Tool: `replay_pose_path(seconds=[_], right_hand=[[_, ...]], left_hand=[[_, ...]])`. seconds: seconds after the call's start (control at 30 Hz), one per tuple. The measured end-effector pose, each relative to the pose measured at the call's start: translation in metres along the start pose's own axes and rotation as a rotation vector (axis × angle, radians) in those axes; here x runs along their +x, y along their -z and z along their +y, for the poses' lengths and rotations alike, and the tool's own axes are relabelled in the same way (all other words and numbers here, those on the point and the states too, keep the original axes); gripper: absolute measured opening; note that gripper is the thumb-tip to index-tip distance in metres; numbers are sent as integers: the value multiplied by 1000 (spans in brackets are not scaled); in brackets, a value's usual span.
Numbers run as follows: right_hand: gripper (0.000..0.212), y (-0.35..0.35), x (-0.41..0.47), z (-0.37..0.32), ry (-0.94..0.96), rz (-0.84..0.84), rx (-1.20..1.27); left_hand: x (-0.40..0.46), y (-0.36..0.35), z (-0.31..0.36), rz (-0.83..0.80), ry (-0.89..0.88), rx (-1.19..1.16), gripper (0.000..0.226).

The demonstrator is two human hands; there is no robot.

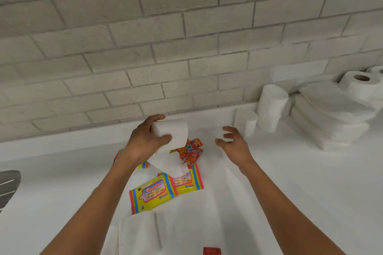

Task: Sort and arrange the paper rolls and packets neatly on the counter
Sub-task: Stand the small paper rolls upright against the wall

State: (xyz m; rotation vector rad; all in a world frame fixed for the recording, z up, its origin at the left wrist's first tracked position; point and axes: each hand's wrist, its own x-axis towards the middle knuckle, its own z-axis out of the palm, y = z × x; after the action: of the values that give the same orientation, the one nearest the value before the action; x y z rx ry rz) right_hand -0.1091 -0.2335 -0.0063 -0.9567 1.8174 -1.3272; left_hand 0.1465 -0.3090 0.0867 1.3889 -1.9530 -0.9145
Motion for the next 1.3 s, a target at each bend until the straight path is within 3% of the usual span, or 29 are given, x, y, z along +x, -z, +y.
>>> replay_pose_path(seconds=[0.23, 0.63, 1.0, 1.3], right_hand=[[46, 32, -4, -5, -15, 28, 51], [36, 108, 14, -17, 23, 118, 130], [34, 172, 42, -8, -22, 129, 175], [34, 193, 63, 2, -32, 85, 186]], left_hand=[[18, -38, 52, -71, -155, -146, 54], [43, -108, 137, -262, -351, -155, 55], [83, -165, 178, -303, -247, -140, 57], [109, -193, 173, -319, -189, -141, 58]])
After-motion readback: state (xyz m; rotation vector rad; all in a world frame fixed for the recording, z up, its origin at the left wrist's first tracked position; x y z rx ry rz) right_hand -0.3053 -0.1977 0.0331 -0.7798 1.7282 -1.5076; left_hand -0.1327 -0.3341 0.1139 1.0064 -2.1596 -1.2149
